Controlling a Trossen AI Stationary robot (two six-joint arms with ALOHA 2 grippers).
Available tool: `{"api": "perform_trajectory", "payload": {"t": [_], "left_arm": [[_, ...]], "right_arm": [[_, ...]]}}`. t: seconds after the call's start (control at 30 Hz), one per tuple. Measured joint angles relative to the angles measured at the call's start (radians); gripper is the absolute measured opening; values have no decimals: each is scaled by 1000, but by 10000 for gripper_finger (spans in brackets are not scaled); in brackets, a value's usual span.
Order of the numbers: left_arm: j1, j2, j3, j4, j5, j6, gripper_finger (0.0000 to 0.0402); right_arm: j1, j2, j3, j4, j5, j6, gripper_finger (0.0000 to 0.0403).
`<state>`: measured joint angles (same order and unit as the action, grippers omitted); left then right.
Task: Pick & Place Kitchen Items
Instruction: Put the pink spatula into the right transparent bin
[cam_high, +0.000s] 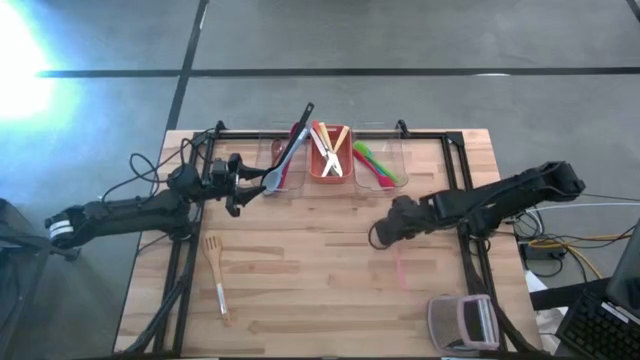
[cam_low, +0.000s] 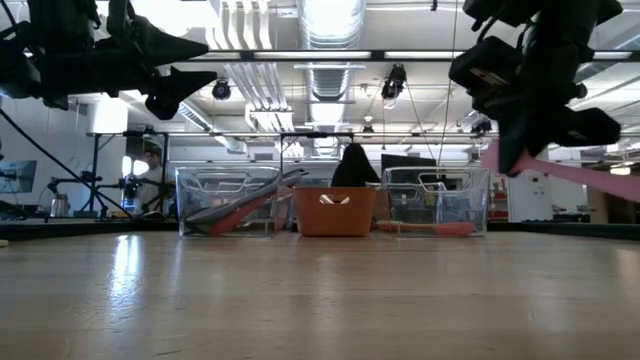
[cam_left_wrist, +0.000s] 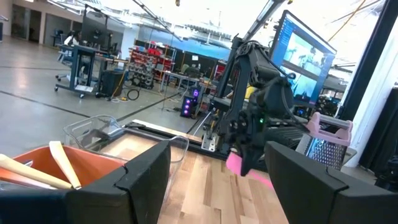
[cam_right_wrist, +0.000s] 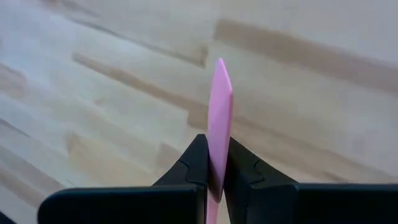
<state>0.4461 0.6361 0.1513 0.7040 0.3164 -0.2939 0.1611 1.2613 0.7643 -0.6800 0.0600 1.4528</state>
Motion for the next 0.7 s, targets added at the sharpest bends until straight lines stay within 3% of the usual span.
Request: {"api": "perform_trajectory", "payload": {"t": [0.2, 0.5, 0.7], "left_arm": [[0, 0, 0, 0, 0, 0, 263], [0, 1, 0, -4, -1, 0, 263], [0, 1, 0, -3, -1, 6, 263]], "right_arm": [[-82, -20, 66, 3, 71, -158, 12], [-245, 13, 351, -153, 178, -489, 12], [-381, 46, 505, -183, 181, -682, 12]]}}
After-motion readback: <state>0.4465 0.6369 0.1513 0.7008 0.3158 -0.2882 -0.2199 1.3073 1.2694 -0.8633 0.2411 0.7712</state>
